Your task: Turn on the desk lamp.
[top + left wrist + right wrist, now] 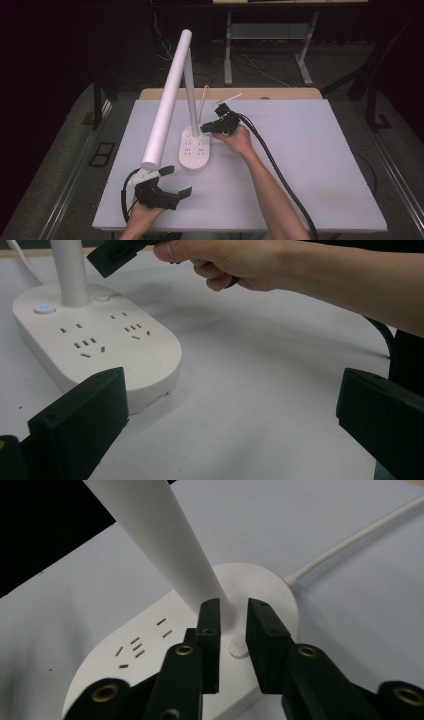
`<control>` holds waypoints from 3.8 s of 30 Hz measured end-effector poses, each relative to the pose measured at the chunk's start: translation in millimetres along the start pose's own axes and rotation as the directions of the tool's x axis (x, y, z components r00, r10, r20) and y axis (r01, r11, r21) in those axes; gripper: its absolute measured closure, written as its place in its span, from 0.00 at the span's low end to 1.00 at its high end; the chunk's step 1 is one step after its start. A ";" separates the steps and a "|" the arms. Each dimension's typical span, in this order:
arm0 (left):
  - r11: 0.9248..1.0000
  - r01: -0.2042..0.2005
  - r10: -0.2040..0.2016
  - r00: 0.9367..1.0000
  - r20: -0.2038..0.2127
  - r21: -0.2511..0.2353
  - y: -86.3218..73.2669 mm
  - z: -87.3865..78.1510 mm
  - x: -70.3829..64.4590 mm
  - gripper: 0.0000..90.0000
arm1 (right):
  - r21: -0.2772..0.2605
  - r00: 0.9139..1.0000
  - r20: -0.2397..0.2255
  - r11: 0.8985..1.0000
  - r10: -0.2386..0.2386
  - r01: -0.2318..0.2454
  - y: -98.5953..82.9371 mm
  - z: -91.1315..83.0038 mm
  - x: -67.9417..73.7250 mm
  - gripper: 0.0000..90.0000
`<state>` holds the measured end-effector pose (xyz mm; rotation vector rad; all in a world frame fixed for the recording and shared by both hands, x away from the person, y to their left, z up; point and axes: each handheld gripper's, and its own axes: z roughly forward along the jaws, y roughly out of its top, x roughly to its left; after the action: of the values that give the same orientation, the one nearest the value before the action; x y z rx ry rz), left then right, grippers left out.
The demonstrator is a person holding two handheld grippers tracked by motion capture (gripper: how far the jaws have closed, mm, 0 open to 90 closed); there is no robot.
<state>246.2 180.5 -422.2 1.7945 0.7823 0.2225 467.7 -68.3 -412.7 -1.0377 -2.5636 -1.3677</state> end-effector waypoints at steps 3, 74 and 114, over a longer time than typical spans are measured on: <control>1.000 -0.002 0.002 1.000 0.000 0.000 0.1 -0.1 -0.4 0.00 | 0.006 1.000 -0.006 1.000 -0.002 0.002 -0.9 2.5 -0.4 0.92; 1.000 0.011 -0.011 1.000 -0.013 -0.005 -0.6 0.7 -0.5 0.00 | -0.092 0.992 0.117 0.995 0.046 -0.035 -45.3 -130.3 10.8 0.00; 1.000 -0.001 0.001 1.000 -0.008 0.013 -0.9 3.4 -1.7 0.00 | -0.180 0.979 0.182 0.982 0.098 -0.065 -180.3 -218.1 42.3 0.01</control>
<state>246.3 177.0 -423.9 1.8073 0.7905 0.2262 275.0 -279.2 -395.3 -1.3474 -2.5310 -1.5643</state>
